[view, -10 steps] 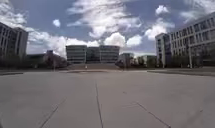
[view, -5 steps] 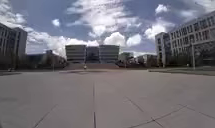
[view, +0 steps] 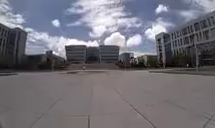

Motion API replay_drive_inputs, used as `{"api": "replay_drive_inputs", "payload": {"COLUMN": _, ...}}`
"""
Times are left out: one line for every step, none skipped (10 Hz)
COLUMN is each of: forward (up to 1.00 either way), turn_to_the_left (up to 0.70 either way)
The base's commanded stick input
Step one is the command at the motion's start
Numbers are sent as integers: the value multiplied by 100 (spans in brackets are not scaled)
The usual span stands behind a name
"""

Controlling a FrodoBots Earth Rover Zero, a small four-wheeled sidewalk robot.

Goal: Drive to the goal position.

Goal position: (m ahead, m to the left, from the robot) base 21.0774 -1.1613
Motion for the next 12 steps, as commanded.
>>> {"api": "replay_drive_inputs", "payload": {"forward": 100, "turn_to_the_left": 3}}
{"api": "replay_drive_inputs", "payload": {"forward": 100, "turn_to_the_left": 3}}
{"api": "replay_drive_inputs", "payload": {"forward": 100, "turn_to_the_left": 3}}
{"api": "replay_drive_inputs", "payload": {"forward": 100, "turn_to_the_left": 3}}
{"api": "replay_drive_inputs", "payload": {"forward": 100, "turn_to_the_left": 3}}
{"api": "replay_drive_inputs", "payload": {"forward": 100, "turn_to_the_left": 3}}
{"api": "replay_drive_inputs", "payload": {"forward": 100, "turn_to_the_left": 3}}
{"api": "replay_drive_inputs", "payload": {"forward": 100, "turn_to_the_left": 3}}
{"api": "replay_drive_inputs", "payload": {"forward": 100, "turn_to_the_left": 3}}
{"api": "replay_drive_inputs", "payload": {"forward": 100, "turn_to_the_left": 3}}
{"api": "replay_drive_inputs", "payload": {"forward": 100, "turn_to_the_left": 3}}
{"api": "replay_drive_inputs", "payload": {"forward": 100, "turn_to_the_left": 3}}
